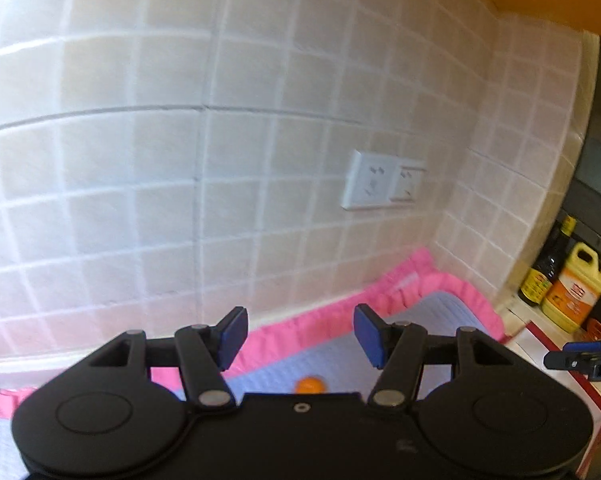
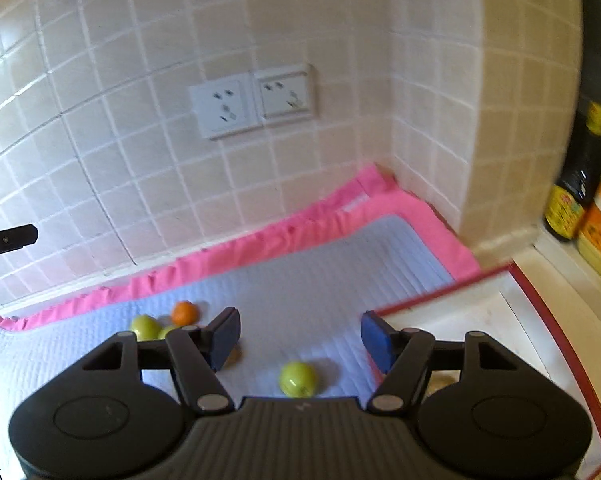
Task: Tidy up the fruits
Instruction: 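Move both open grippers back over the fruit on the mat, then grasp a yellow-green fruit with the left gripper while the right gripper grasps a large kiwi, then carry the yellow-green fruit and large kiwi over the red box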
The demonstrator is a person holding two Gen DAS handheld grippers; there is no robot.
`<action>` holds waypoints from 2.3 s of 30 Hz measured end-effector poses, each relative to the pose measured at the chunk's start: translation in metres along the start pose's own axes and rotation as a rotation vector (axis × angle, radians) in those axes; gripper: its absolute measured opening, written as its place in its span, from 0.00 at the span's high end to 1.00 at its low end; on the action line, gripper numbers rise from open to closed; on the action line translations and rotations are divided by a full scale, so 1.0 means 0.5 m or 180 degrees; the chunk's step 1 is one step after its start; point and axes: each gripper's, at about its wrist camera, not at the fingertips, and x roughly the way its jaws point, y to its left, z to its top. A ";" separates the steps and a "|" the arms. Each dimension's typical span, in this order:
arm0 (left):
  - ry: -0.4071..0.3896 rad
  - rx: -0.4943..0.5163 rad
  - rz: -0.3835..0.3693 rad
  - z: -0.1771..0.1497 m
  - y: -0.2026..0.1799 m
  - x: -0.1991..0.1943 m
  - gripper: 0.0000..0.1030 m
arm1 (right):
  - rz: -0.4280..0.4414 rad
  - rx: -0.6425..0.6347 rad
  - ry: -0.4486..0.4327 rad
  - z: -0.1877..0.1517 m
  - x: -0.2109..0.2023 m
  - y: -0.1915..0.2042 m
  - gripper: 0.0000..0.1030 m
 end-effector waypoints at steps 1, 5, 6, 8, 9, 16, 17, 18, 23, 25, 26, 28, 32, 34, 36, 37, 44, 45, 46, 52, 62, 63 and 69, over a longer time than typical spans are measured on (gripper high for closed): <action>-0.0022 -0.0007 0.0019 0.003 0.009 -0.003 0.32 | 0.0027 -0.0030 -0.0027 0.010 0.002 0.014 0.31; -0.0027 -0.0028 0.0052 0.002 0.041 0.006 0.32 | 0.0099 -0.0116 -0.0073 0.037 0.020 0.058 0.29; -0.0006 -0.0033 0.0053 0.002 0.049 0.014 0.32 | 0.0115 -0.0135 -0.0064 0.042 0.028 0.070 0.29; 0.0055 -0.0035 0.0047 -0.004 0.064 0.030 0.32 | 0.0136 -0.0177 -0.0026 0.048 0.047 0.088 0.28; 0.0091 -0.0033 0.0045 -0.008 0.071 0.039 0.32 | 0.0141 -0.0197 -0.0003 0.051 0.058 0.098 0.27; 0.0421 -0.0183 -0.0007 -0.048 0.141 0.125 0.32 | 0.0128 -0.0292 0.0278 0.042 0.150 0.132 0.24; 0.0476 -0.0216 -0.0025 -0.056 0.148 0.140 0.33 | 0.0118 -0.0298 0.0331 0.039 0.165 0.133 0.24; 0.0533 -0.0244 -0.0053 -0.063 0.155 0.154 0.33 | 0.0110 -0.0301 0.0379 0.035 0.178 0.135 0.24; 0.0812 -0.0324 -0.0171 -0.107 0.174 0.222 0.35 | 0.0064 -0.0322 0.0582 0.012 0.231 0.134 0.24; 0.0923 -0.0353 -0.0211 -0.125 0.176 0.246 0.36 | 0.0025 -0.0312 0.0679 -0.002 0.251 0.128 0.24; 0.0986 -0.0372 -0.0241 -0.136 0.176 0.258 0.36 | 0.0009 -0.0303 0.0721 -0.007 0.259 0.124 0.24; 0.1097 -0.0410 -0.0305 -0.155 0.172 0.282 0.36 | -0.0028 -0.0289 0.0803 -0.024 0.272 0.116 0.24; 0.1266 -0.0441 -0.0383 -0.183 0.161 0.320 0.37 | -0.0055 -0.0246 0.0995 -0.054 0.296 0.100 0.24; 0.1337 -0.0463 -0.0411 -0.194 0.155 0.337 0.37 | -0.0070 -0.0259 0.1062 -0.067 0.303 0.099 0.24; 0.1385 -0.0467 -0.0421 -0.202 0.150 0.350 0.37 | -0.0166 -0.0282 0.1086 -0.079 0.305 0.099 0.24; 0.1403 -0.0463 -0.0429 -0.205 0.146 0.355 0.37 | -0.0234 -0.0312 0.1079 -0.085 0.304 0.099 0.24; 0.1450 -0.0484 -0.0488 -0.215 0.136 0.378 0.40 | -0.0138 -0.0264 0.1017 -0.084 0.299 0.098 0.24; 0.1461 -0.0495 -0.0492 -0.217 0.135 0.384 0.44 | -0.0059 -0.0284 0.0996 -0.078 0.301 0.109 0.24; 0.1472 -0.0506 -0.0491 -0.218 0.134 0.388 0.46 | 0.0010 -0.0311 0.0982 -0.072 0.305 0.121 0.24; 0.1468 -0.0572 -0.0497 -0.225 0.142 0.402 0.48 | 0.0257 -0.0387 0.1060 -0.064 0.361 0.191 0.24; 0.1427 -0.0807 -0.0634 -0.232 0.172 0.411 0.48 | 0.0309 -0.0427 0.1141 -0.074 0.439 0.206 0.24; 0.1425 -0.0805 -0.0636 -0.231 0.172 0.411 0.48 | 0.0311 -0.0423 0.1138 -0.075 0.444 0.206 0.25; 0.1415 -0.0775 -0.0618 -0.229 0.165 0.418 0.47 | 0.0369 -0.0404 0.1126 -0.081 0.463 0.207 0.33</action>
